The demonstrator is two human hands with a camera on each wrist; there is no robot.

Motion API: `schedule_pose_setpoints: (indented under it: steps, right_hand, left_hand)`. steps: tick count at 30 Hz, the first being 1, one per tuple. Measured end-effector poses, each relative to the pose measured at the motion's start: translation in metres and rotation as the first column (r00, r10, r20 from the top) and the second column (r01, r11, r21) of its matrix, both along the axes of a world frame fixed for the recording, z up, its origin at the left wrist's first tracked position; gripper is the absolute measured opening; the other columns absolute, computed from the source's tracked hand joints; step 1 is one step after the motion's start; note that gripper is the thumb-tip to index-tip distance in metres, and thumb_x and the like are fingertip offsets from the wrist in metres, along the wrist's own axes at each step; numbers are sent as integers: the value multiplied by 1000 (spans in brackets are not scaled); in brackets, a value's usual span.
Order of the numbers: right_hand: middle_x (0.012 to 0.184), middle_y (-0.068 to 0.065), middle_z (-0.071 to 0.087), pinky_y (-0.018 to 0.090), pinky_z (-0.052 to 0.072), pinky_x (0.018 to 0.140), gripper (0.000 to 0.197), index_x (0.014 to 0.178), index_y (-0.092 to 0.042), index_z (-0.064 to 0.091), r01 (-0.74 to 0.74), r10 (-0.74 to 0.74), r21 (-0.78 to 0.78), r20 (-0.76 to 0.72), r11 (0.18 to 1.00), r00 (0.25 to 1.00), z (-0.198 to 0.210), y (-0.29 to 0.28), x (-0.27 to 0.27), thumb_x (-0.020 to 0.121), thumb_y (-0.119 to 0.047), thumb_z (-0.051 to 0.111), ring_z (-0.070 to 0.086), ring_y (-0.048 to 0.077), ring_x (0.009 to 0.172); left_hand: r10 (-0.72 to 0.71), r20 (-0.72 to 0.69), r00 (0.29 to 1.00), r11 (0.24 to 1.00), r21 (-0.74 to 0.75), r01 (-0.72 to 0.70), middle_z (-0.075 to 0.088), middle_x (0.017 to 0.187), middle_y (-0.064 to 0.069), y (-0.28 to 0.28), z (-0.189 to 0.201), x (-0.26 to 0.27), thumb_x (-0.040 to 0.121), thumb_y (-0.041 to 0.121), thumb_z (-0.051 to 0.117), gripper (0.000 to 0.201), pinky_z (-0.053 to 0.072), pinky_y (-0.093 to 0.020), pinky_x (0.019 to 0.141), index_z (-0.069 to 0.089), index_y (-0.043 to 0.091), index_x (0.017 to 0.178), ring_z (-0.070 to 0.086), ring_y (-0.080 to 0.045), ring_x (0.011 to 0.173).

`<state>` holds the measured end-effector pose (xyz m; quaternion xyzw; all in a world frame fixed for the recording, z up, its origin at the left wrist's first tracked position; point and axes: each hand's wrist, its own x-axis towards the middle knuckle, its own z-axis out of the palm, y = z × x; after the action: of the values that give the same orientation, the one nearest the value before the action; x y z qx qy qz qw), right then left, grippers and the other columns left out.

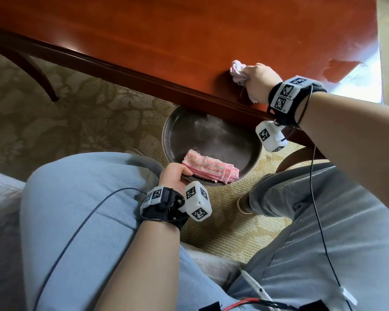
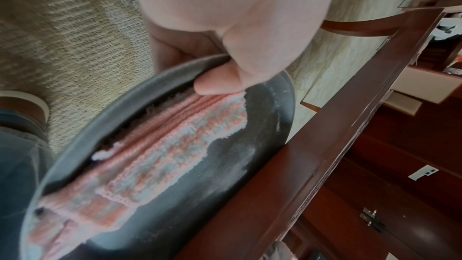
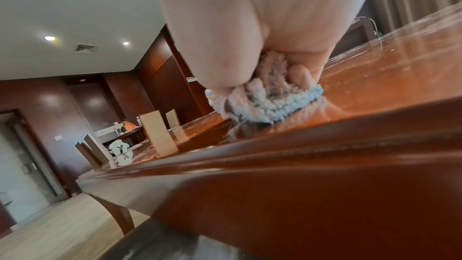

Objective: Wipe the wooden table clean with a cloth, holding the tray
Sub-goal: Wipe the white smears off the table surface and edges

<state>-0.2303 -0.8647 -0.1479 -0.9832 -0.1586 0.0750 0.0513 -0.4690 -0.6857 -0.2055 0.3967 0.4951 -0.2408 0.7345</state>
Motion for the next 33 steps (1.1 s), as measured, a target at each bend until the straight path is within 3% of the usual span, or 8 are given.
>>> schedule_pose_setpoints:
  steps: [4,8,12,16,21,24,29,33]
  right_hand:
    - [94,5,52,33,42,76,23,80,-23,46,26,-22,65,-65,998,998,-5,4,-4,81,0,43,42,22,85]
    - [101,5,43,33,36,78,13,97,-21,42,-23,22,22,19,999,1000,1,8,-30,94,-9,43,38,20,89]
    - [92,7,47,37,50,79,22,76,-21,41,-45,41,111,39,993,998,-6,6,-39,90,-4,40,49,25,82]
    - [95,8,42,34,39,75,15,86,-14,43,-113,99,179,85,977,991,-9,12,-69,94,-2,40,44,24,85]
    - [91,9,46,29,31,69,17,87,-5,59,-280,262,254,103,926,960,-15,19,-89,95,0,45,43,23,77]
    - [91,8,51,31,38,72,20,95,-3,64,-241,220,302,105,922,970,2,16,-85,95,-5,44,48,24,82]
    - [61,1,64,29,52,69,26,82,-16,64,70,-102,467,44,881,994,26,-3,-60,89,-13,38,64,17,63]
    - [86,4,65,26,42,65,29,94,-14,68,289,-313,350,12,891,950,24,-25,-25,88,-9,40,59,20,77]
  left_hand:
    - [-43,21,999,997,66,41,42,74,-7,-1,2,-6,81,1,48,26,45,-23,39,34,9,101,44,-23,50]
    - [-96,22,995,989,114,92,38,73,-6,-1,4,-8,80,4,51,30,42,-24,47,32,12,101,42,-22,52]
    - [-106,12,994,983,152,103,41,80,-8,-1,12,-9,82,1,52,19,44,-26,48,40,8,96,44,-23,56]
    - [-64,36,997,988,140,59,39,70,-5,-3,17,-14,80,1,51,17,40,-25,45,38,10,85,41,-21,47]
    - [-32,77,997,992,123,22,39,68,-4,-5,21,-19,74,2,50,26,43,-23,39,37,12,93,42,-19,39]
    - [-44,75,996,989,144,33,38,66,-5,-7,24,-21,80,2,51,19,42,-20,37,36,13,86,42,-17,36]
    - [-47,87,995,985,167,32,40,67,-5,-8,23,-21,80,4,53,18,43,-19,39,37,12,83,44,-17,35]
    - [-38,66,997,988,152,28,49,75,-9,-4,20,-15,78,6,54,17,46,-22,42,44,6,93,51,-21,41]
